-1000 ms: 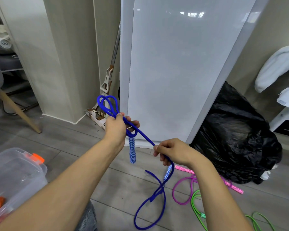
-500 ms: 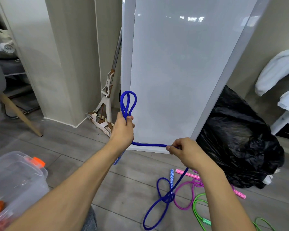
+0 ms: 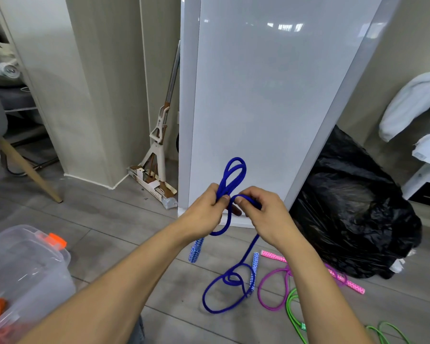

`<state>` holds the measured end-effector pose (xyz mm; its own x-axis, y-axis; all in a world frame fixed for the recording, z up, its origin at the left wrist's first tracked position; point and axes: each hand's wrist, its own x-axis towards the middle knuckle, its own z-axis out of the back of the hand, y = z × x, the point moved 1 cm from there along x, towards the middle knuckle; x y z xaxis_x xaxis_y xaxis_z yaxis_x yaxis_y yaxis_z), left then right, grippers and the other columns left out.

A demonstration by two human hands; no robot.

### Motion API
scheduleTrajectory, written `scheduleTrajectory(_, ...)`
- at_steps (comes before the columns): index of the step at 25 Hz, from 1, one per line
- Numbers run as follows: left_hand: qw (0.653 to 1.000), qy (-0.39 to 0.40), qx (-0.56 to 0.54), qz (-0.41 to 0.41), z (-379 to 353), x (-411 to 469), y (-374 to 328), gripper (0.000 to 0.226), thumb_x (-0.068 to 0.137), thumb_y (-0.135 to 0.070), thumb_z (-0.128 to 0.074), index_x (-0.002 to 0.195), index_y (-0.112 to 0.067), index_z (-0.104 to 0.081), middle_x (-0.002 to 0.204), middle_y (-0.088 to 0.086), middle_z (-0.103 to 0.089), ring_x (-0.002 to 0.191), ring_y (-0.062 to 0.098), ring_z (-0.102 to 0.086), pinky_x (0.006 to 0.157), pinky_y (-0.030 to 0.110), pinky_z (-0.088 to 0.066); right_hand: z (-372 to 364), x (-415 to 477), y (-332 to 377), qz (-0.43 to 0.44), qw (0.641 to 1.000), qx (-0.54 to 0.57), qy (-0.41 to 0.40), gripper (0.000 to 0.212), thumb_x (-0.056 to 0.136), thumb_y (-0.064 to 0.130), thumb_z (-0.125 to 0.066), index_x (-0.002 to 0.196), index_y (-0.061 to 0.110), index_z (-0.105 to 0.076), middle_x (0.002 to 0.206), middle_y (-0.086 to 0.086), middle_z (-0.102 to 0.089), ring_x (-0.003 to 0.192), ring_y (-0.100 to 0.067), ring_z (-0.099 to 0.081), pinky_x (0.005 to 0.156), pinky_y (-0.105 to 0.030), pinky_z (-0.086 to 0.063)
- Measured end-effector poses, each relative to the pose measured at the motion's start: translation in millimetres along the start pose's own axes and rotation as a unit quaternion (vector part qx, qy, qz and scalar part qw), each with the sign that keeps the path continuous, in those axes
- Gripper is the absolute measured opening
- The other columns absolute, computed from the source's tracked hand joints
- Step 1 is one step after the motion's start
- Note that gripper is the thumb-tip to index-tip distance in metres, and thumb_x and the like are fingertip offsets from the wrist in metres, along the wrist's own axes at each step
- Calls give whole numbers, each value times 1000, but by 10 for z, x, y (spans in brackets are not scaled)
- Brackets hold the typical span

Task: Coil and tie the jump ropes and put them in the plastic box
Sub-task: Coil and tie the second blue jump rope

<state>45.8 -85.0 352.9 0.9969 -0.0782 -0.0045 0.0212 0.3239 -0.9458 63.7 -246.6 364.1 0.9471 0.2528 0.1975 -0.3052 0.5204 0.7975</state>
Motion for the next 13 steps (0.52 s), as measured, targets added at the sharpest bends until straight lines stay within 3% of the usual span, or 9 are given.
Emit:
scheduleTrajectory(5,997,9,68,-31,-12,-7,-13,16,105,-29,-41,113,-21,-52,84,-4,-65,68,5,-55,69,25,-46,-12,2,-3,-17,999,29,-31,9,96,29,-64,91,27,-71,66,19,-65,60,-1,-59,55,-14,-43)
scheduleTrajectory(8,995,-15,94,-34,-13,5,-5,16,105,-29,-42,110,-18,-53,84,0,-61,75,13,-56,69,27,-50,-20,14,-40,-39,998,21,-46,13,93,35,-67,85,26,-71,66,8,-64,56,-7,-55,56,-23,-45)
scheduleTrajectory(13,986,-163,31,-1,92,83,33,18,106,-27,-38,109,-15,-50,82,0,-65,75,13,-59,63,24,-47,-19,42,-77,-80,997,16,-12,25,96,39,-62,80,20,-69,59,3,-58,49,-11,-53,51,-21,-46)
